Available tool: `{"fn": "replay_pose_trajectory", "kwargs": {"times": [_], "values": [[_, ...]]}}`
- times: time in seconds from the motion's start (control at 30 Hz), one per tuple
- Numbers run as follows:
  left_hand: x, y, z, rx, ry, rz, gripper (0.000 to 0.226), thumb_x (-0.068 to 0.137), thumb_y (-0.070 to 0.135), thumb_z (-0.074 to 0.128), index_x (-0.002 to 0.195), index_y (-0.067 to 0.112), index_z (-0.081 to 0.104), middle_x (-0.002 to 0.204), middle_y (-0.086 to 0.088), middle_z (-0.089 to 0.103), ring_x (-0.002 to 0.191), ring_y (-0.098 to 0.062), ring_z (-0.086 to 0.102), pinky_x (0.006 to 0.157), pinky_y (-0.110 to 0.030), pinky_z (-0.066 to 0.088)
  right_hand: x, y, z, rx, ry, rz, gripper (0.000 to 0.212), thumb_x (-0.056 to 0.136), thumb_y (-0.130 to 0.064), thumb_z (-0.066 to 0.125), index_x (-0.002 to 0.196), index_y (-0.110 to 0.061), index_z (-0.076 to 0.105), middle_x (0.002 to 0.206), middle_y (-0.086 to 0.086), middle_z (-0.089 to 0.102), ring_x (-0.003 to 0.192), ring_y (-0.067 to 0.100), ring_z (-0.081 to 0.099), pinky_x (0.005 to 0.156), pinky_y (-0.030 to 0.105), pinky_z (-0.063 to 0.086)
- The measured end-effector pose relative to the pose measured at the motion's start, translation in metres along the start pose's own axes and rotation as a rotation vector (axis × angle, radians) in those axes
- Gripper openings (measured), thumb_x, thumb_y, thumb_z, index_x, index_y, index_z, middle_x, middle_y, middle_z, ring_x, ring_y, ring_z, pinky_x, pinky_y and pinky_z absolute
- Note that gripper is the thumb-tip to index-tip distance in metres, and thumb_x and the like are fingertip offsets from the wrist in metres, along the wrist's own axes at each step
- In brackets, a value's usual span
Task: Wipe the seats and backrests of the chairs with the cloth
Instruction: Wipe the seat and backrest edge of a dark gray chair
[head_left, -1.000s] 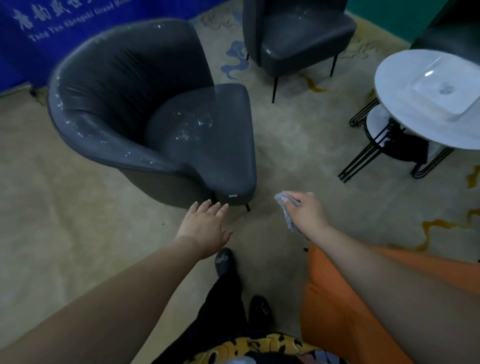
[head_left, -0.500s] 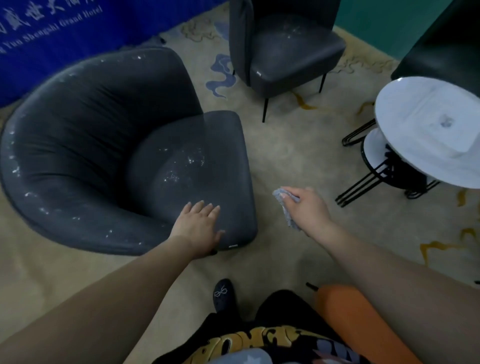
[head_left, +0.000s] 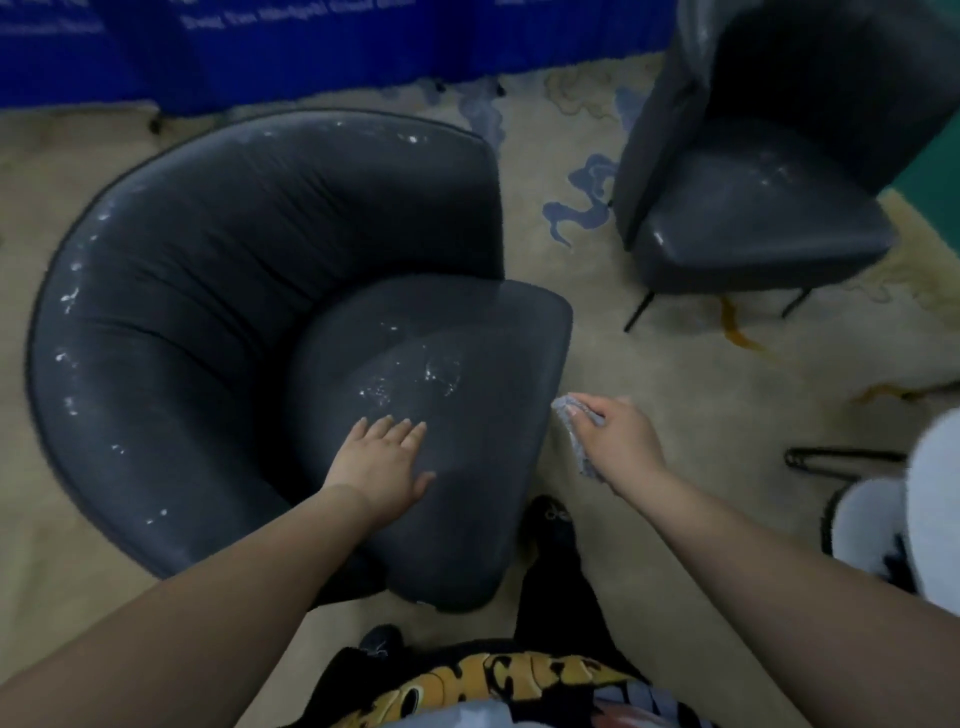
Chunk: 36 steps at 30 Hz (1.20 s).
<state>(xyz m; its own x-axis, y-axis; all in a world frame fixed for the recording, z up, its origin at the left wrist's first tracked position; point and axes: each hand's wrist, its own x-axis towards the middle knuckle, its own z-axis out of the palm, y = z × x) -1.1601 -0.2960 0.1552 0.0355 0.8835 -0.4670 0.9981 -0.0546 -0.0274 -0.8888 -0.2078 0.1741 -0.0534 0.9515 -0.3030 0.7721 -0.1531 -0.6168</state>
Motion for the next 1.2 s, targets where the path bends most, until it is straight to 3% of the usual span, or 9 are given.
{"fn": "replay_pose_trajectory", "kwargs": {"times": [0.07,0.2,0.4,0.57,0.77,1.0,1.2], "values": [[0.013,0.012,-0.003,-0.055,-0.031,-0.103,0.073,0.096,0.059,0.030,0.156,0.022,0.013,0.161,0.002,0.022,0.149,-0.021,0.016,0.120,-0.042,0.008,0.040,-0.001,-0.012,-0.044,-0.072,-0.068,0.025,0.091,-0.043,0.052,0.111,-0.040,0.067,0.100,0.005,0.061,0.081,0.018,0.064,0.076,0.027,0.051],[0.022,0.041,-0.005,-0.213,-0.063,-0.318,0.072,0.096,0.060,0.029,0.156,0.023,0.014,0.161,0.002,0.023,0.148,-0.022,0.018,0.119,-0.043,0.011,0.094,-0.009,-0.030,-0.121,-0.190,-0.192,0.029,0.093,-0.042,0.051,0.118,-0.038,0.065,0.106,0.002,0.054,0.095,0.017,0.060,0.082,0.024,0.043],[0.010,0.060,0.001,-0.396,-0.032,-0.609,0.069,0.096,0.058,0.028,0.155,0.023,0.017,0.160,0.002,0.026,0.147,-0.021,0.019,0.120,-0.044,0.011,0.129,-0.018,-0.021,-0.137,-0.296,-0.296,0.033,0.093,-0.039,0.052,0.123,-0.031,0.064,0.112,0.003,0.055,0.103,0.017,0.058,0.087,0.022,0.038],[0.007,0.054,0.015,-0.404,-0.010,-0.697,0.070,0.097,0.057,0.030,0.156,0.023,0.014,0.161,0.001,0.024,0.148,-0.022,0.017,0.120,-0.044,0.010,0.141,-0.028,0.005,-0.144,-0.373,-0.361,0.034,0.092,-0.042,0.050,0.123,-0.034,0.063,0.109,0.002,0.057,0.099,0.012,0.058,0.092,0.029,0.046],[0.016,0.044,0.036,-0.438,-0.015,-0.761,0.072,0.096,0.058,0.029,0.156,0.022,0.012,0.162,-0.001,0.021,0.148,-0.022,0.016,0.120,-0.044,0.011,0.166,-0.049,0.048,-0.191,-0.453,-0.421,0.032,0.093,-0.045,0.048,0.121,-0.041,0.060,0.102,-0.009,0.049,0.082,-0.002,0.052,0.067,0.010,0.033],[0.051,0.019,0.049,-0.538,-0.071,-0.922,0.073,0.097,0.057,0.028,0.156,0.022,0.006,0.163,-0.003,0.013,0.150,-0.025,0.005,0.121,-0.046,0.005,0.225,-0.096,0.105,-0.298,-0.643,-0.552,0.033,0.094,-0.043,0.048,0.125,-0.038,0.059,0.104,-0.007,0.048,0.076,-0.005,0.048,0.064,0.005,0.028],[0.099,-0.001,0.069,-0.593,-0.058,-1.056,0.078,0.094,0.064,0.026,0.156,0.025,-0.001,0.165,-0.001,-0.003,0.150,-0.024,-0.008,0.120,-0.046,-0.002,0.269,-0.123,0.157,-0.326,-0.757,-0.658,0.031,0.093,-0.044,0.050,0.123,-0.041,0.059,0.094,-0.015,0.046,0.080,-0.005,0.051,0.062,0.004,0.030]]}}
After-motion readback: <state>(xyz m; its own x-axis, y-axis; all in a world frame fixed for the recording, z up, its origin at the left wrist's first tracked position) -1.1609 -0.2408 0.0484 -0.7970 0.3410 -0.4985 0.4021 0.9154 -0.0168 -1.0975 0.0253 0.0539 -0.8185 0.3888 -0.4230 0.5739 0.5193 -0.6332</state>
